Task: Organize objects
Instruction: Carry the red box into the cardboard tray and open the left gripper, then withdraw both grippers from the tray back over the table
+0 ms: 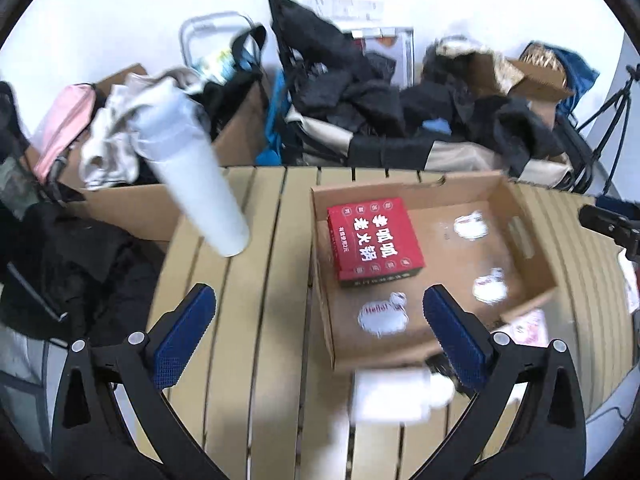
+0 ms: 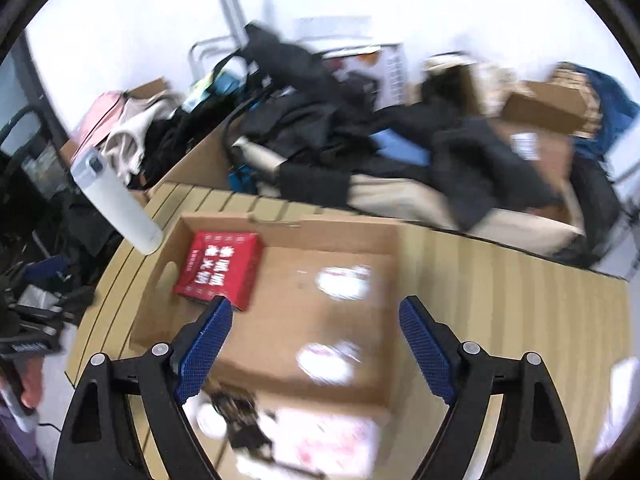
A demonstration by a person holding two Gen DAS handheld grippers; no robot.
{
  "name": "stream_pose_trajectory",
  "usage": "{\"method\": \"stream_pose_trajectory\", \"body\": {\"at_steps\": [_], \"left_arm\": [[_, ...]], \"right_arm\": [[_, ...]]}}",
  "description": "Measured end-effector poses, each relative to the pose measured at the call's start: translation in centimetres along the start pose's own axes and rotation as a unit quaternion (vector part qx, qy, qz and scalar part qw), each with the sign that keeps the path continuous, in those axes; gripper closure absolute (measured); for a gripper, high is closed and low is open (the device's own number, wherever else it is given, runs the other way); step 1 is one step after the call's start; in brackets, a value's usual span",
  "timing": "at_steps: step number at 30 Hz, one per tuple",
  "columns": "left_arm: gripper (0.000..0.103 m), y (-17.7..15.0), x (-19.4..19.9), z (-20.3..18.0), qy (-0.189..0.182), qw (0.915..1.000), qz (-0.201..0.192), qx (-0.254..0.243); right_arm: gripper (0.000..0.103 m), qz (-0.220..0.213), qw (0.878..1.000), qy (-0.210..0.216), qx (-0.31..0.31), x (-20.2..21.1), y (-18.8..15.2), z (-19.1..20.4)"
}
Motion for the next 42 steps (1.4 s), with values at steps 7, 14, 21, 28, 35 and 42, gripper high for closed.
{"method": "stream_pose_trajectory", "body": {"at_steps": [7, 14, 21, 28, 35, 42], "left_arm": [[0.000, -5.6, 12.5, 0.0, 0.050, 0.9966, -0.053, 0.038], [0.000, -16.6, 20.7, -3.3, 0.061, 0.9931, -0.089, 0.047], [0.000, -29.5, 25.2, -8.8, 0.027, 0.9879, -0.142, 0.056], [0.000, -30.4, 24.7, -13.1, 0.030, 0.9851, -0.169, 0.006], [0.000, -30.7, 22.7, -14.9, 0.014, 0.9881, -0.152, -0.013], [0.000, -26.0, 18.7, -19.1, -0.042, 0.9873, -0.149, -0.035]], "right_arm": [[0.015, -0.048, 0.999, 0.001, 0.013, 12.1, -5.4, -2.7], [0.015, -0.096, 0.991, 0.055, 0.077, 21.3, -17.9, -1.5], [0.003, -0.174, 0.982, 0.075, 0.029, 25.5, -32.9, -2.4], [0.003, -0.106, 0.992, 0.073, -0.013, 21.3, -37.4, -3.7], [0.047, -0.099, 0.993, 0.060, 0.005, 20.1, -38.2, -3.8], [0.047, -0.093, 0.993, 0.071, -0.029, 18.7, -37.1, -6.0]]}}
Point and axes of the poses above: each gripper's, at about its wrist camera, not at the fingertips, and x roughly against the way its jaws point, z to its left, y to its top, the point moved 5 cm from there along -x, roughly the way its jaws point, and after that the axes turned 14 degrees about -x, right-handed, at the moved point
